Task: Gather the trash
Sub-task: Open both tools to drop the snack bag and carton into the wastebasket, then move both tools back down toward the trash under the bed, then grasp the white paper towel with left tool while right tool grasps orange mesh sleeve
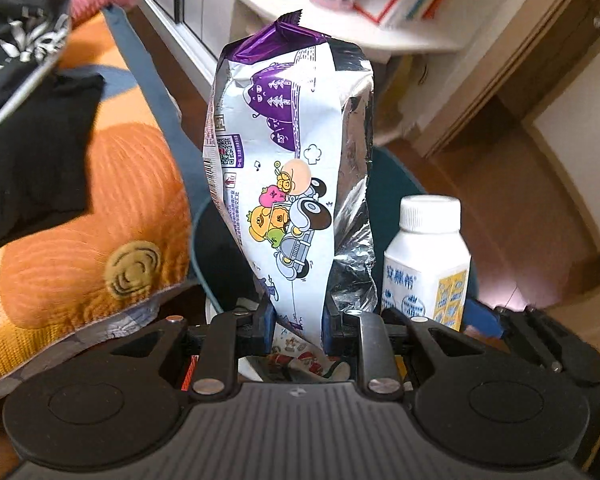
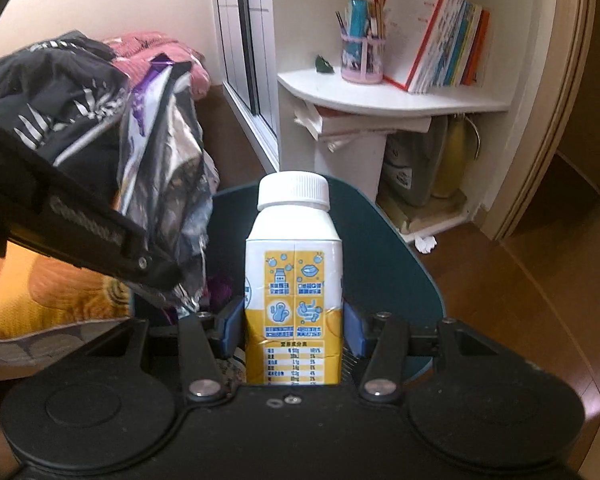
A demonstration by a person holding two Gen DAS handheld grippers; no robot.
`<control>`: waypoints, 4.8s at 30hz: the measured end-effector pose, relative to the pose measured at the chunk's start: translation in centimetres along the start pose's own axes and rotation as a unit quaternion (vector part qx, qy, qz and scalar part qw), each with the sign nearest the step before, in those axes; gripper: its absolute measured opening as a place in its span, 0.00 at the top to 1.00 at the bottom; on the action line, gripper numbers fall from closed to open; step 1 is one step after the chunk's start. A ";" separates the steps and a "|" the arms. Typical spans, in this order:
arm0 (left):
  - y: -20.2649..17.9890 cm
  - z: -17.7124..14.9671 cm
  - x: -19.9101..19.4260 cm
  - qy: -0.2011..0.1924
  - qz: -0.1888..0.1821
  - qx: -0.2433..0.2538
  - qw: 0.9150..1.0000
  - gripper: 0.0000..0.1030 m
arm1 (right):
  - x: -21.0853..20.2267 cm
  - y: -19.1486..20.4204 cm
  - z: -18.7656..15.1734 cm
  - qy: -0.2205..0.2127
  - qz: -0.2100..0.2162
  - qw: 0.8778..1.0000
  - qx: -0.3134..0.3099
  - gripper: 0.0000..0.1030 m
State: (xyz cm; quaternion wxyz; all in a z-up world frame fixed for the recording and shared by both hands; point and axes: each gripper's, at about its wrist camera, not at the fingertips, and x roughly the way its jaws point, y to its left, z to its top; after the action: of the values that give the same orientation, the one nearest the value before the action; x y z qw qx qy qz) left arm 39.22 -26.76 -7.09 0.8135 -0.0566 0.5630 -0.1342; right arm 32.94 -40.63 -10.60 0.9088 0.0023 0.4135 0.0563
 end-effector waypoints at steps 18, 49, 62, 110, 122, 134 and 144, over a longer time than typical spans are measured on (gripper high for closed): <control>-1.4 0.7 6.2 0.049 0.023 0.037 0.998 0.35 | 1.8 0.0 -0.7 0.015 -0.031 0.997 -0.073 0.50; 3.3 -5.6 -10.8 -0.056 0.007 0.012 0.998 0.35 | -10.6 5.2 0.1 -0.039 0.056 0.997 -0.049 0.50; 12.1 -11.6 -18.7 -0.097 0.013 -0.035 0.995 0.23 | -14.0 12.8 -0.7 -0.048 0.128 0.988 -0.072 0.50; 49.5 -31.7 14.4 0.181 0.091 -0.014 0.979 0.09 | 29.3 22.8 -18.6 0.307 0.027 0.946 0.098 0.49; 49.2 -36.9 21.9 0.215 0.099 0.221 0.946 0.09 | 36.0 22.3 -22.5 0.327 -0.034 0.939 0.099 0.50; 50.1 -38.4 25.6 0.220 0.090 0.280 0.930 0.18 | 38.3 23.9 -24.6 0.332 -0.061 0.940 0.060 0.47; 51.0 -38.4 25.5 0.215 0.069 0.234 0.946 0.62 | 38.9 24.0 -24.2 0.344 -0.058 0.936 0.045 0.51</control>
State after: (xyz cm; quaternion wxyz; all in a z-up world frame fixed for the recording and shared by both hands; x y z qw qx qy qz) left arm 19.79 17.13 -56.25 0.6711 0.2047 0.6795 -0.2143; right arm 37.74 -13.75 -54.53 0.7112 0.0002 0.7027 -0.0175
